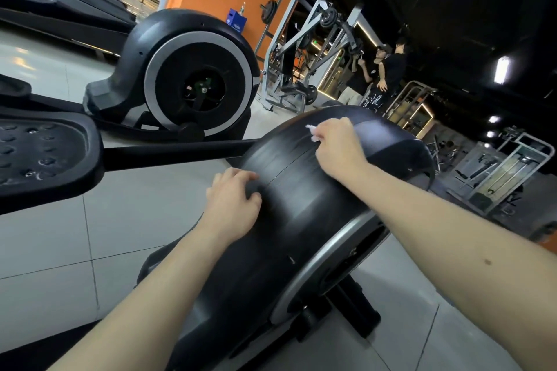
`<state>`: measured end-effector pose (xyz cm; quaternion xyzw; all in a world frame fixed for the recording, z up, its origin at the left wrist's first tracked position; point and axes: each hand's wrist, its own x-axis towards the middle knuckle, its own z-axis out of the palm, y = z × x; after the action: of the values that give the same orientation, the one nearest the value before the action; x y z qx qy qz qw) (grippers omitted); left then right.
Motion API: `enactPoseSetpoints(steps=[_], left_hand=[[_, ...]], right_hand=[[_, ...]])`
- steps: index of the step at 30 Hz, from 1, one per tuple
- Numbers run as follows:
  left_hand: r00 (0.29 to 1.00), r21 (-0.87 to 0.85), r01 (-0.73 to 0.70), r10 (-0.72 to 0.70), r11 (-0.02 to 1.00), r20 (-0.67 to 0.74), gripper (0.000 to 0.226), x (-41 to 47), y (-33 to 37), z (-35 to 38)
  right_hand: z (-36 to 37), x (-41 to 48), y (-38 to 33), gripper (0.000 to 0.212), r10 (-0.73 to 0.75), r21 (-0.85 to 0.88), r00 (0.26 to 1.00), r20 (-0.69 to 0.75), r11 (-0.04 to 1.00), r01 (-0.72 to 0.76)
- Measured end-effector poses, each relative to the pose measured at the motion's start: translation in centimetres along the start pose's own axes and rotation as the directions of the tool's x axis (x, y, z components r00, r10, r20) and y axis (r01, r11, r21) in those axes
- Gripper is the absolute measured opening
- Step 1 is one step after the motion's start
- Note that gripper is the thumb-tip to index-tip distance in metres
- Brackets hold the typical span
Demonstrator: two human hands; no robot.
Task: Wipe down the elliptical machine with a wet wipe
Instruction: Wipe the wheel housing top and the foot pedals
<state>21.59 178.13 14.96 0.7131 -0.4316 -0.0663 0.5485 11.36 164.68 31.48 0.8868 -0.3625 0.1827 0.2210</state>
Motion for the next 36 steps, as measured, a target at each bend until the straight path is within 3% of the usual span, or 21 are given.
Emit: enactPoseSetpoints(steps=[3, 6, 8, 10, 12, 15, 19, 22, 26, 27, 29, 31, 33, 36], left_hand=[[0.998, 0.026, 0.07, -0.07, 0.997, 0.002, 0.041, 0.1, -0.6, -0.1], [0.994, 0.041, 0.113, -0.113, 0.993, -0.011, 0.043, -0.2, -1.0, -0.4], [0.993, 0.062, 0.118, -0.119, 0.991, 0.002, 0.046, -0.4, -1.4, -0.7], [0.991, 0.075, 0.136, -0.137, 0.988, 0.006, 0.048, -0.3, -2.1, -1.2], [0.987, 0.08, 0.161, -0.16, 0.984, -0.015, 0.045, -0.2, -2.9, -1.7], [0.985, 0.063, 0.173, -0.172, 0.983, -0.027, 0.039, 0.1, -3.6, -2.2], [0.982, 0.049, 0.185, -0.182, 0.982, -0.045, 0.036, 0.5, -4.3, -2.3], [0.981, 0.044, 0.191, -0.19, 0.981, -0.035, 0.037, 0.9, -4.6, -1.6], [0.98, 0.052, 0.197, -0.196, 0.979, -0.014, 0.038, 0.5, -5.1, -0.9], [0.98, 0.05, 0.197, -0.196, 0.979, -0.016, 0.038, 0.5, -5.3, -0.9], [0.98, 0.05, 0.198, -0.198, 0.979, -0.01, 0.038, 0.6, -5.4, -0.9], [0.982, 0.045, 0.191, -0.191, 0.981, -0.014, 0.037, 0.7, -5.5, -1.0], [0.983, 0.042, 0.185, -0.184, 0.982, -0.017, 0.037, 0.8, -5.4, -1.3], [0.981, 0.037, 0.194, -0.193, 0.98, -0.035, 0.037, 1.1, -5.5, -1.7]], right_hand=[[2.1, -3.3, -4.8, 0.034, -0.206, 0.012, 0.971, 0.12, 0.978, 0.206], [4.1, -8.6, -9.3, 0.029, -0.341, 0.105, 0.885, 0.318, 0.94, 0.325], [4.1, -9.1, -9.7, 0.025, -0.379, 0.08, 0.863, 0.334, 0.924, 0.375], [3.4, -6.4, -8.4, 0.022, -0.37, -0.013, 0.889, 0.271, 0.922, 0.388], [2.6, -2.4, -6.3, 0.024, -0.311, -0.141, 0.938, 0.155, 0.932, 0.333], [1.9, 2.6, -2.2, 0.028, -0.113, -0.218, 0.994, -0.005, 0.97, 0.109], [3.3, 2.6, -3.6, 0.021, -0.008, -0.075, 0.999, -0.051, 0.997, 0.004], [5.8, -1.4, -7.6, 0.019, -0.182, -0.01, 0.979, 0.089, 0.983, 0.183], [5.8, -2.5, -8.2, 0.014, -0.395, -0.051, 0.888, 0.234, 0.907, 0.417], [4.6, -1.5, -7.5, 0.019, -0.388, -0.094, 0.897, 0.211, 0.906, 0.414], [2.6, 1.9, -4.8, 0.031, -0.255, -0.189, 0.963, 0.09, 0.945, 0.268], [0.7, 4.9, -1.6, 0.02, -0.092, -0.328, 0.995, -0.045, 0.942, 0.072], [0.8, 6.2, 0.4, 0.017, 0.015, -0.352, 0.996, -0.085, 0.935, -0.044], [2.0, 5.5, -0.7, 0.021, -0.045, -0.343, 0.998, -0.043, 0.939, 0.027]])
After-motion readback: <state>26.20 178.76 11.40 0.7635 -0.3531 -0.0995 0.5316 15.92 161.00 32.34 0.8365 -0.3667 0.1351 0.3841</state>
